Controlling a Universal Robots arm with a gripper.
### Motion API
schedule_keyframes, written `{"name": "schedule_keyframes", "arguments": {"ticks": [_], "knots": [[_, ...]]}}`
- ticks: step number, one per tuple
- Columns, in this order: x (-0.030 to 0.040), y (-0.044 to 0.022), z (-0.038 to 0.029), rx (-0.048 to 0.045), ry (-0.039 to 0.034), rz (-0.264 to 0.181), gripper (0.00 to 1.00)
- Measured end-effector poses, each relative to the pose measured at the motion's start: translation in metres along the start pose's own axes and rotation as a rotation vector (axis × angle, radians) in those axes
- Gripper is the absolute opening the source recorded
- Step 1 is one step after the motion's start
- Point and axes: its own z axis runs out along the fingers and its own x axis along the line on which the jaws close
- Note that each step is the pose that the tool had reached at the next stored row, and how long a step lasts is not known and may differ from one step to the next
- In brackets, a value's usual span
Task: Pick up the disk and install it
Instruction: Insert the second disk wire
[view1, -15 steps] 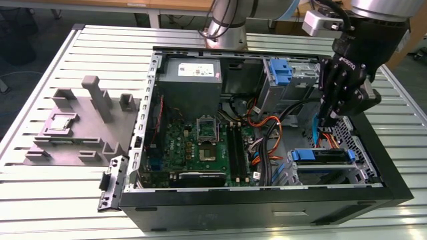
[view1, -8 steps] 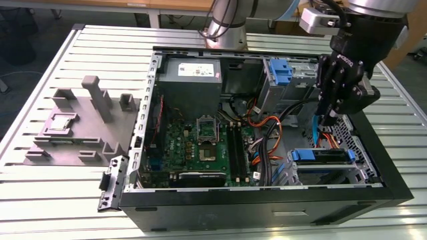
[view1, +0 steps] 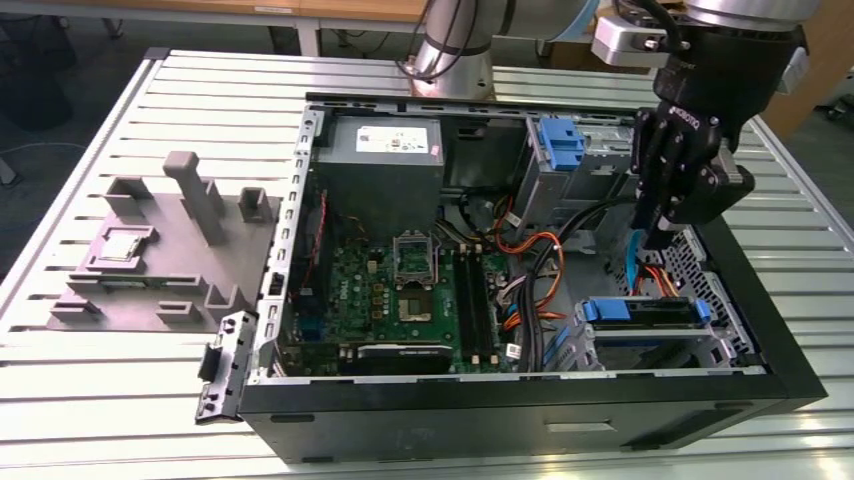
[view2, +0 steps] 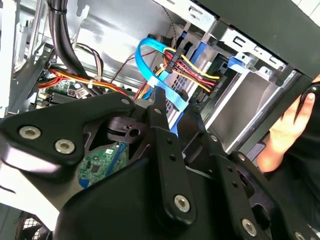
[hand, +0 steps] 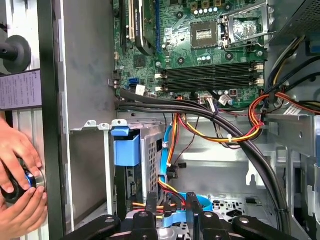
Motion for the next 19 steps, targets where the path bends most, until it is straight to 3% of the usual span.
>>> {"name": "schedule_keyframes", "arguments": {"ticks": [3, 5, 7, 15, 18, 19], "knots": [[-0.0002, -0.0021, 0.0002, -0.0030, -0.0018, -0.001, 0.36], [-0.0007, -0.0041, 0.0014, -0.0072, -0.0141, -0.001, 0.36], [-0.0015, -0.0051, 0.0040, -0.0085, -0.0184, -0.002, 0.36], [-0.0030, -0.0053, 0.0097, -0.0087, -0.0186, -0.002, 0.35], [-0.0031, -0.0053, 0.0099, -0.0087, -0.0187, -0.002, 0.16], [-0.0031, -0.0053, 0.0099, -0.0087, -0.0187, -0.002, 0.16]]}}
